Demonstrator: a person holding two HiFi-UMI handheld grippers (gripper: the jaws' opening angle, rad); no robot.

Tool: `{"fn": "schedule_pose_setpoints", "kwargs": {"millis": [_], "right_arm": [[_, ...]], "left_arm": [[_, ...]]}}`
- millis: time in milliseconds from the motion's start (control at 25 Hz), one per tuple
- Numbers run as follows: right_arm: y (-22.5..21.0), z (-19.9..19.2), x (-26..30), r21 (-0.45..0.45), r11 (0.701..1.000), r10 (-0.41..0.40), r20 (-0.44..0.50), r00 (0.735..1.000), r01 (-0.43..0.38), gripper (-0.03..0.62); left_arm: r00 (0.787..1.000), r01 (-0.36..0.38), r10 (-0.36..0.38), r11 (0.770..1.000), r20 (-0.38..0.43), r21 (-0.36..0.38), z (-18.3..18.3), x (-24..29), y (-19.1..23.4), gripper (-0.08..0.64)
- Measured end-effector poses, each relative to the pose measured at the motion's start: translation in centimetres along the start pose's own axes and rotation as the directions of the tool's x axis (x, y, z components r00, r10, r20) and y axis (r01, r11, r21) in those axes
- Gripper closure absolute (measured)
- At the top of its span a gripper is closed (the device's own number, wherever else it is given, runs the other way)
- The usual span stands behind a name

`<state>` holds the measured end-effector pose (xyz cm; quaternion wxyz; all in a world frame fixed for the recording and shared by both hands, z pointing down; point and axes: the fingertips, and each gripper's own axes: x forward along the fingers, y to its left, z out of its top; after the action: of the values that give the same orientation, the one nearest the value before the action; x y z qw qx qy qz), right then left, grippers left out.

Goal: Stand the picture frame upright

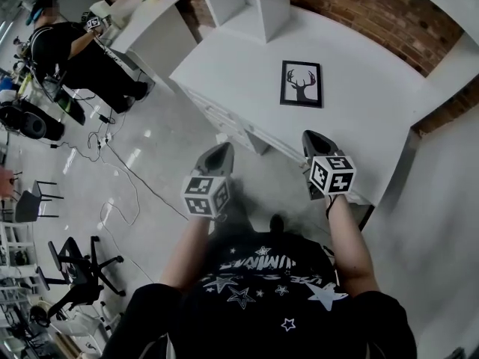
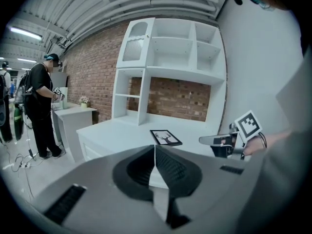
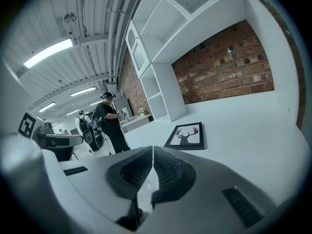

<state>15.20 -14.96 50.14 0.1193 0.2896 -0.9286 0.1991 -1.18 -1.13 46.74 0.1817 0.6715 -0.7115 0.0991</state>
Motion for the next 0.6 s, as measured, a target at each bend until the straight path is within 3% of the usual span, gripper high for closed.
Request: {"fn": "schedule_pose_setpoints", "kwargs": {"millis": [320, 600], "right_arm": [[-1.6, 0.8, 2.2, 0.011, 0.995, -0.1, 0.001, 0.995, 0.1, 0.575], [-2.8, 1.9, 6.1, 0.009, 0.979, -0.205, -0.029, 0.978, 0.206, 0.575]], "left_arm": [[0.994, 0.109, -0.109, 0.993, 0.0, 0.04, 1.8, 5.0, 1.8, 0.54], [0.974, 0.226, -0.224, 0.972, -0.034, 0.061, 3.7, 10.5, 4.3, 0.54]]}}
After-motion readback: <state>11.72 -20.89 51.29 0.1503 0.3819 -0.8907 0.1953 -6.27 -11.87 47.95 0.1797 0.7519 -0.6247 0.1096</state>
